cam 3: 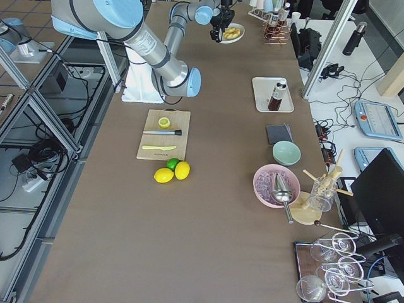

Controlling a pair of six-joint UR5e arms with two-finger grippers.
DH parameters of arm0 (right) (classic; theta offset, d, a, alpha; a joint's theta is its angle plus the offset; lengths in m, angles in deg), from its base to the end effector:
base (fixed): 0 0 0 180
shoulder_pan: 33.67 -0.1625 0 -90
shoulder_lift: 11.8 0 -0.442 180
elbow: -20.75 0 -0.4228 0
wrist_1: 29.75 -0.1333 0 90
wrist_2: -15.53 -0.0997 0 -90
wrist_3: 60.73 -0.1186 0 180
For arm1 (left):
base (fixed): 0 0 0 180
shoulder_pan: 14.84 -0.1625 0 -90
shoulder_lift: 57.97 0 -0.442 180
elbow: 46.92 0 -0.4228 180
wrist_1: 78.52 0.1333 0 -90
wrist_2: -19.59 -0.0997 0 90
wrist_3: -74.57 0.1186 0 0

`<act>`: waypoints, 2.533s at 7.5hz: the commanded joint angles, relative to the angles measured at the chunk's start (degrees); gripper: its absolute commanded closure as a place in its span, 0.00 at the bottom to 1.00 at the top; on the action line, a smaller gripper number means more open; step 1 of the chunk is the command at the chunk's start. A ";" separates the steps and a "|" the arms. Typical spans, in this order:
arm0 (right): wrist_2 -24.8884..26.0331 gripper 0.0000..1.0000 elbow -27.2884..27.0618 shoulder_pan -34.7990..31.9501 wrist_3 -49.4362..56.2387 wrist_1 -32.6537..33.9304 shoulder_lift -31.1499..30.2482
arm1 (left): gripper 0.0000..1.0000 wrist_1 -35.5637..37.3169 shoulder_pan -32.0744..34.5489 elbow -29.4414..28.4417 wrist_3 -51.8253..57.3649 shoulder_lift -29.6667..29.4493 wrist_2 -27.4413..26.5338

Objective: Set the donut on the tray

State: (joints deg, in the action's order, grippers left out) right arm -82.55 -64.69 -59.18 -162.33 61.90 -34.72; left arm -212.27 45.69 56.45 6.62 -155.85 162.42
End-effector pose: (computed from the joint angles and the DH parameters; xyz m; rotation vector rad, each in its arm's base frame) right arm -0.6296 -0.4297 -0.0704 0.0019 -1.0811 0.5095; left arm 0.2426 -0.5081 0.3870 0.0766 1.3105 -0.0500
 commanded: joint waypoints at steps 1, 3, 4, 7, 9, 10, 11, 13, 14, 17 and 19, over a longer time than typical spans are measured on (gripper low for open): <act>-5.07 0.00 -7.94 -3.21 3.92 3.24 -4.65 | 1.00 7.07 -0.33 -4.82 -1.47 -7.91 -4.66; -7.99 0.00 -17.17 -7.34 12.87 5.37 -13.50 | 1.00 7.71 -3.48 -11.40 -11.09 -14.85 -9.56; -12.18 0.00 -19.30 -11.54 18.48 5.03 -18.25 | 1.00 7.36 -4.19 -17.52 -20.37 -19.50 -10.38; -19.04 0.00 -19.24 -20.60 35.09 4.94 -26.88 | 1.00 7.19 -9.97 -29.77 -39.84 -30.85 -24.64; -22.84 0.00 -18.63 -28.15 53.08 5.11 -34.96 | 1.00 6.92 -11.22 -34.36 -43.93 -34.04 -28.64; -26.33 0.00 -18.10 -32.46 60.56 5.37 -38.56 | 1.00 6.92 -12.18 -37.33 -46.63 -37.09 -31.10; -28.28 0.00 -18.10 -36.85 68.38 5.38 -42.86 | 1.00 6.75 -14.11 -39.45 -49.18 -39.91 -34.00; -31.89 0.00 -16.35 -45.20 86.05 5.46 -50.35 | 1.00 6.57 -17.45 -44.11 -52.80 -44.14 -39.72; -32.60 0.00 -14.25 -47.77 92.31 5.29 -52.03 | 1.00 4.92 -18.34 -46.30 -54.81 -45.81 -41.04; -33.22 0.00 -10.37 -53.23 104.28 4.94 -55.82 | 0.01 4.81 -18.70 -46.33 -48.35 -46.71 -41.32; -32.70 0.00 -9.14 -54.38 104.67 5.02 -56.70 | 0.01 5.60 -17.56 -35.41 -40.63 -38.24 -37.66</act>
State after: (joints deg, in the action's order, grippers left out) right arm -115.55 -75.21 -112.16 -59.12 66.86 -90.42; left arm -207.29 27.22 12.18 -40.45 -201.20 121.54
